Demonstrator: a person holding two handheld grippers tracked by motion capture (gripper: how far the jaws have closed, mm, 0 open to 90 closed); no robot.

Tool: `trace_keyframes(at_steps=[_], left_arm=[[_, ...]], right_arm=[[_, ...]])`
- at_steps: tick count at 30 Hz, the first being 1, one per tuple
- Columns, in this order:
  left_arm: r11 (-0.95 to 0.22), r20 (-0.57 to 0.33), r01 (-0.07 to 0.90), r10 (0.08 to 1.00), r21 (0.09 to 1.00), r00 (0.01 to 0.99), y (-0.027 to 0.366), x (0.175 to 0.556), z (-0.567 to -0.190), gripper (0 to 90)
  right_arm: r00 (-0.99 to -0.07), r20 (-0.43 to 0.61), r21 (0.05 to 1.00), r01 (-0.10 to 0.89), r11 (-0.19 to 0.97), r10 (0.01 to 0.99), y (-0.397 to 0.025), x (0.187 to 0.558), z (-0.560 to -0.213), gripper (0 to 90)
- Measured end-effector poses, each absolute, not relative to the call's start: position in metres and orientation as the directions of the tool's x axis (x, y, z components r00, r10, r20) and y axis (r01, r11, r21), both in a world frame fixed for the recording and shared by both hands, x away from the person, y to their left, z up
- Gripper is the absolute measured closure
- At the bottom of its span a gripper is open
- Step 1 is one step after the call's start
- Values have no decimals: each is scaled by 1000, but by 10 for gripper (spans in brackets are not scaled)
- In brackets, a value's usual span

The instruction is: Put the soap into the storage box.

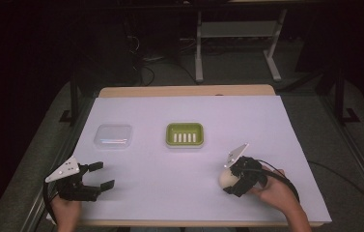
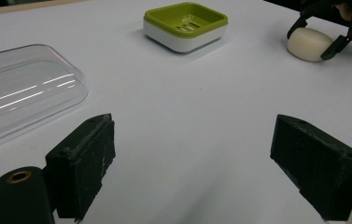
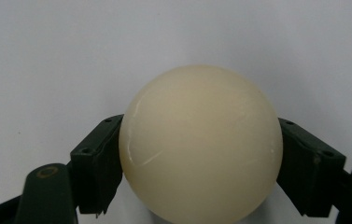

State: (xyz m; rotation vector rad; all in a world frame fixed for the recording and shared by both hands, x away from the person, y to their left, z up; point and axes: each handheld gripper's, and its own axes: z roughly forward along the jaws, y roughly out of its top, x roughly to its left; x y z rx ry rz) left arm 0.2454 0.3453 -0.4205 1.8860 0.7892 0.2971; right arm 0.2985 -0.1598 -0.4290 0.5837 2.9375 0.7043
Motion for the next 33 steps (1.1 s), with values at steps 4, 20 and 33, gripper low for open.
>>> trace_keyframes(at_steps=[4, 20, 33], left_arm=[[-261, -141, 387, 640, 884, 755, 346, 245, -420, 132], [-248, -148, 388, 645, 888, 750, 347, 244, -420, 132], [-251, -143, 384, 643, 889, 752, 348, 244, -420, 132]], right_arm=[[-926, 31, 465, 346, 815, 376, -160, 300, -425, 225], [-921, 77, 514, 364, 776, 381, -159, 307, -409, 226], [-931, 71, 535, 338, 774, 358, -152, 313, -394, 227]])
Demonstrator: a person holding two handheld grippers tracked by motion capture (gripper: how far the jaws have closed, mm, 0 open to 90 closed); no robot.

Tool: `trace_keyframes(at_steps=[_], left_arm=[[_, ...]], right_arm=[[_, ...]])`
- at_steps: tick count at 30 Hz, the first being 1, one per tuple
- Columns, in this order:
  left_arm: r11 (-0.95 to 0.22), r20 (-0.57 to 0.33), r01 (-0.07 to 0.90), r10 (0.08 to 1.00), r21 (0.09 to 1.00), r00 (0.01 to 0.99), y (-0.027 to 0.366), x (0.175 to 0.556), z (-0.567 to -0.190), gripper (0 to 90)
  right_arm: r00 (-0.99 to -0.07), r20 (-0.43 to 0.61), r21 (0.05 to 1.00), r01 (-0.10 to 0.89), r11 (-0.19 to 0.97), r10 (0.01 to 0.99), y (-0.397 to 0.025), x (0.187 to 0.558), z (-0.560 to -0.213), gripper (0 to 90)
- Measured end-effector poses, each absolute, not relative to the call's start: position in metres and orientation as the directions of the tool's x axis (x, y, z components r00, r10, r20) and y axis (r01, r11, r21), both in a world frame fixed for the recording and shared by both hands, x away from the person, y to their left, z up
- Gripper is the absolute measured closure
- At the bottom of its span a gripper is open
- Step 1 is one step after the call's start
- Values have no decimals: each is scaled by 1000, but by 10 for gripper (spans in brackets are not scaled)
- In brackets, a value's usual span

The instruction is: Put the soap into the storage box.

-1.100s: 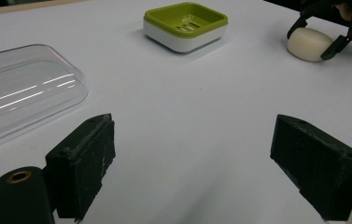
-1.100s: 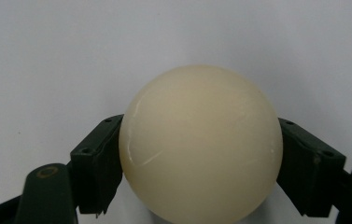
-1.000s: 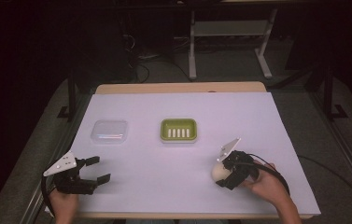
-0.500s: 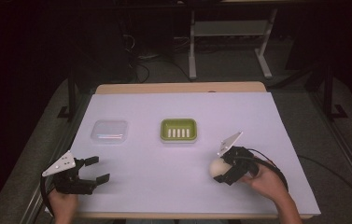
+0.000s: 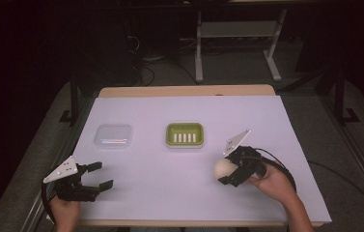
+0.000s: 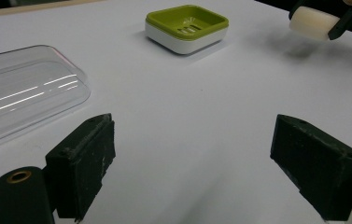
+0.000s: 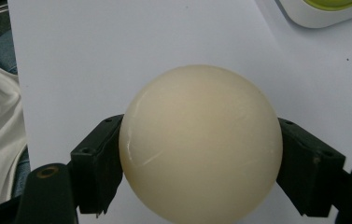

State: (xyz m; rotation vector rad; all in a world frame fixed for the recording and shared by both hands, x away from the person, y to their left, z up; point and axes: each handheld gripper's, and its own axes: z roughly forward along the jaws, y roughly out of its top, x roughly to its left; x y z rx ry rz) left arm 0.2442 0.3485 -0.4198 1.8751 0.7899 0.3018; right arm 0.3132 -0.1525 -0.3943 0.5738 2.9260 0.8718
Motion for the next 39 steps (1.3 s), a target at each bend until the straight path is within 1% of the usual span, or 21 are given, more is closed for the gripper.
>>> trace_keyframes(at_steps=[5, 14, 22, 25, 39], left_arm=[[-246, -149, 390, 647, 887, 748, 350, 244, -420, 132], [-248, -148, 390, 646, 887, 748, 350, 245, -420, 132], [-256, -136, 382, 646, 888, 751, 351, 245, -420, 132], [-258, -139, 385, 646, 886, 751, 351, 245, -419, 132], [-252, -142, 385, 645, 888, 750, 350, 245, -419, 132]], right_arm=[[-934, 71, 550, 329, 767, 350, -151, 317, -392, 227], [-932, 74, 548, 336, 766, 356, -147, 324, -388, 227], [-936, 76, 547, 328, 770, 344, -141, 331, -383, 227], [-942, 70, 546, 312, 777, 329, -138, 334, -383, 227], [-945, 73, 554, 305, 775, 320, -128, 341, -377, 227]])
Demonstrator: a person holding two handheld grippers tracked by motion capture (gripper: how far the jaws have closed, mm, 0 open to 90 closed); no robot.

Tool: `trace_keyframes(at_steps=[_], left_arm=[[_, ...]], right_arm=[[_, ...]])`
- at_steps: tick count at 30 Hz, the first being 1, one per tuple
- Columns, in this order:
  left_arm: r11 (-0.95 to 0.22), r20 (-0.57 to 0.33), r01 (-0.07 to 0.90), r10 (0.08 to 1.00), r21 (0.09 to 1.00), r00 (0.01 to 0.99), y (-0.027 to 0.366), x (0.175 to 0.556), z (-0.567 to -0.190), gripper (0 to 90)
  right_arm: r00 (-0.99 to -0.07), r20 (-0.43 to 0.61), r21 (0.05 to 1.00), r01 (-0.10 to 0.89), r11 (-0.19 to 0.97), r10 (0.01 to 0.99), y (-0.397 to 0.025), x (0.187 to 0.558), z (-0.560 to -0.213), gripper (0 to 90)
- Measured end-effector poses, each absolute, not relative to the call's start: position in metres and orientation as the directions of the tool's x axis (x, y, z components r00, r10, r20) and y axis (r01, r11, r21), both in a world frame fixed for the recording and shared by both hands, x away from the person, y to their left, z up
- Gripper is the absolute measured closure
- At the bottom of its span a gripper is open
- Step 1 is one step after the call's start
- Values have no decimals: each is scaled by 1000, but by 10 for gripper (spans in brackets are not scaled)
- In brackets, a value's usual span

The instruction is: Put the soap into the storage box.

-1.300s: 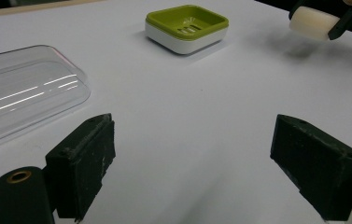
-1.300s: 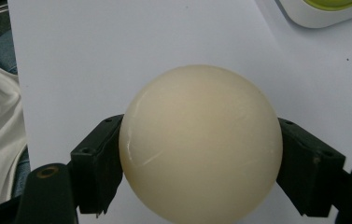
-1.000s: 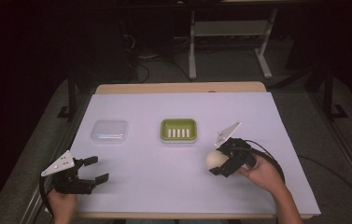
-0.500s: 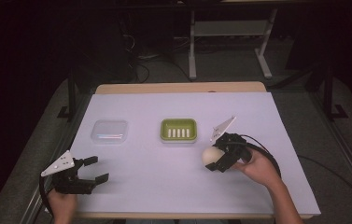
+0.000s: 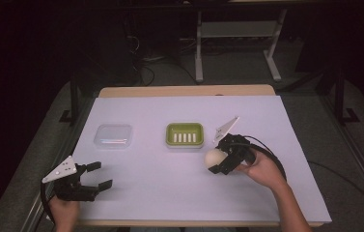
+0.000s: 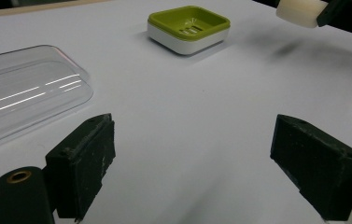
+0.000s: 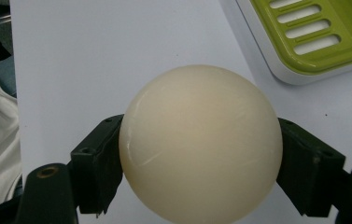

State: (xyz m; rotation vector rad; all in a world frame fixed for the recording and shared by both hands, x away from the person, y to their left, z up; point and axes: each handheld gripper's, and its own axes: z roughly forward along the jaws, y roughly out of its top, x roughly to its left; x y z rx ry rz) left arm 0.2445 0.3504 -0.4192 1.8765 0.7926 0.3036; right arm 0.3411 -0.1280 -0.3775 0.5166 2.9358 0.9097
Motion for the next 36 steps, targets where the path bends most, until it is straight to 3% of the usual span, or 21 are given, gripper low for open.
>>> trace_keyframes(at_steps=[36], left_arm=[[-242, -148, 386, 648, 890, 747, 351, 244, -419, 132]], right_arm=[[-957, 66, 562, 269, 782, 282, -106, 362, -356, 226]])
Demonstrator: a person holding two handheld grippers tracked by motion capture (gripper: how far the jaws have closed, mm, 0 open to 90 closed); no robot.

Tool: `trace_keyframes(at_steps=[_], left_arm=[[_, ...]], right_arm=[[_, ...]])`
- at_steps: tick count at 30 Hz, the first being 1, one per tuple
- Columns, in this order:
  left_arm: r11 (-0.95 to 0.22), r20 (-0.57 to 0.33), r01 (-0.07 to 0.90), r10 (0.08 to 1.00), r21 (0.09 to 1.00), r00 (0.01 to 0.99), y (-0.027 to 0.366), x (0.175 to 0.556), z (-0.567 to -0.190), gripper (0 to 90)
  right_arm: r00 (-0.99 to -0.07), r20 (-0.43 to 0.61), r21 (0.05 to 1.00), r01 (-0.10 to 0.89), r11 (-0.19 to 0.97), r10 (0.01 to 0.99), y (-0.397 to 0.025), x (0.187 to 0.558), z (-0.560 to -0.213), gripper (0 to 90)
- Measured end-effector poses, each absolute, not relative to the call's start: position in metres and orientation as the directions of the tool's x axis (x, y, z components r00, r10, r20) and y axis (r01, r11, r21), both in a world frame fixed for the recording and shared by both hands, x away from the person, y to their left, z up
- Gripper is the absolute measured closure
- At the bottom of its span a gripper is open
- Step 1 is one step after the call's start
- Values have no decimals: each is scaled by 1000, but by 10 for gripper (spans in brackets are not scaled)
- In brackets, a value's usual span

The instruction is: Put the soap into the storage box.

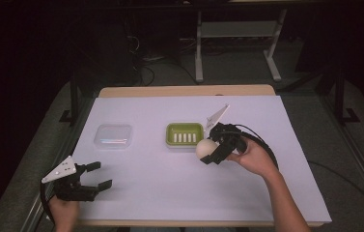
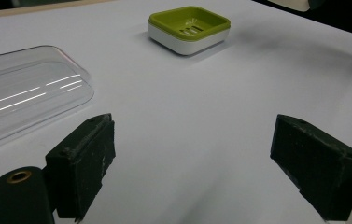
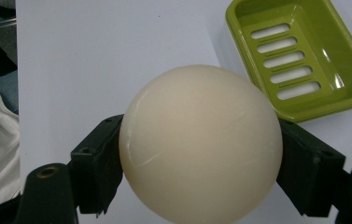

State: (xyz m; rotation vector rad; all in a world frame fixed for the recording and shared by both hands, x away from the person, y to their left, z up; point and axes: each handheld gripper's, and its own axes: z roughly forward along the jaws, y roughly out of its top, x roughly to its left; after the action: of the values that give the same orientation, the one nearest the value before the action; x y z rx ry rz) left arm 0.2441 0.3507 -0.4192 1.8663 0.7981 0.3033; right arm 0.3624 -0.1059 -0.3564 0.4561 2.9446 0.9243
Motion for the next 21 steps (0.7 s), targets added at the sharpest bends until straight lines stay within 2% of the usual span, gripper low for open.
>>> trace_keyframes(at_steps=[21], left_arm=[[-244, -147, 386, 648, 890, 747, 351, 244, -419, 132]], right_arm=[[-958, 81, 579, 269, 769, 274, -98, 379, -350, 226]])
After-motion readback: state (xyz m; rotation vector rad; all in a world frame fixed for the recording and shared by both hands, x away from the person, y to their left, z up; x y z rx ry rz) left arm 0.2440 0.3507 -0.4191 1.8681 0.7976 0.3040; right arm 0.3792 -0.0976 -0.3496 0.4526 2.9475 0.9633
